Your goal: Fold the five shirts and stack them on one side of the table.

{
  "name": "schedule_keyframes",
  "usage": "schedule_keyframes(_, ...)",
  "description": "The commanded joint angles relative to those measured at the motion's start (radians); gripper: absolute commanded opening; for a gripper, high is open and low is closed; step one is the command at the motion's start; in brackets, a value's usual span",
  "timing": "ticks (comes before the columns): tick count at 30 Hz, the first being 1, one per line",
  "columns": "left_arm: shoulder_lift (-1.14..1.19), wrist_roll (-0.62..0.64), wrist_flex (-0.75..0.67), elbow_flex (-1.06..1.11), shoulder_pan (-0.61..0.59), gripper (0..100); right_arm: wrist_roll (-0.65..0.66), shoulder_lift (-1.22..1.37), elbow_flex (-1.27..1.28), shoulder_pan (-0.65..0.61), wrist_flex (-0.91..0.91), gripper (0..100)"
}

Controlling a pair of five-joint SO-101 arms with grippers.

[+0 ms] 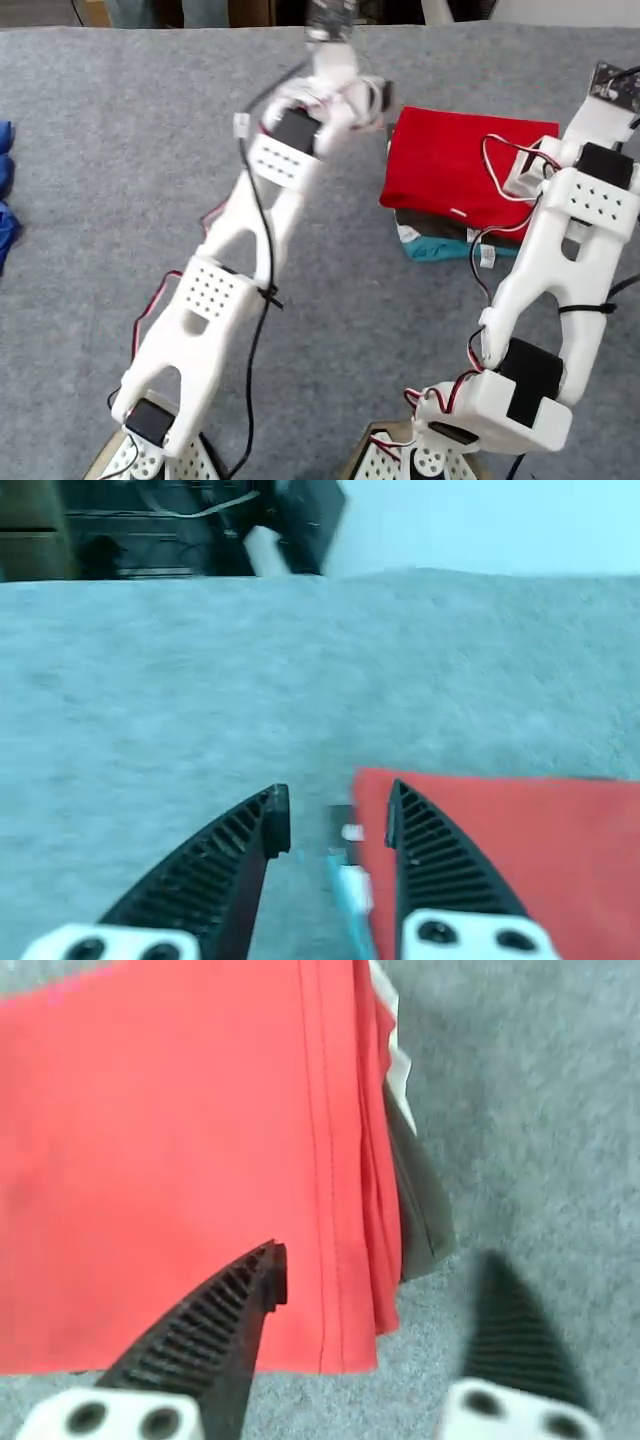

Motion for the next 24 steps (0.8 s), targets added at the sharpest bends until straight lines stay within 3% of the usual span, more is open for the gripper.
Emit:
schedule_keyframes(1,-0.035,-0.012,0.121,-0.107,-0.101,18,0.0,-0.042,-0.084,0.005,-0.017,3.4)
schedule_keyframes(3,-0.049,-0.046,0.195,-0.105,-0.162,18,0.0,-0.042,-0.113,0.0,-0.029,6.9)
schedule_keyframes(6,-0.109,-0.071,0.334,-0.101,-0.263,18,0.0,-0.024,-0.125,0.002,-0.12,1.5)
schedule_keyframes(13,-0.226,-0.224,0.618,-0.101,-0.444,18,0.0,0.222,-0.093,0.025,-0.227,1.4)
schedule_keyframes(19,-0.319,-0.25,0.623,-0.101,-0.644,18,0.002,0.426,-0.162,0.017,-0.245,1.5)
schedule_keyframes(24,-0.41,-0.25,0.623,-0.101,-0.819,18,0.0,0.392,-0.337,-0.006,-0.091,1.5)
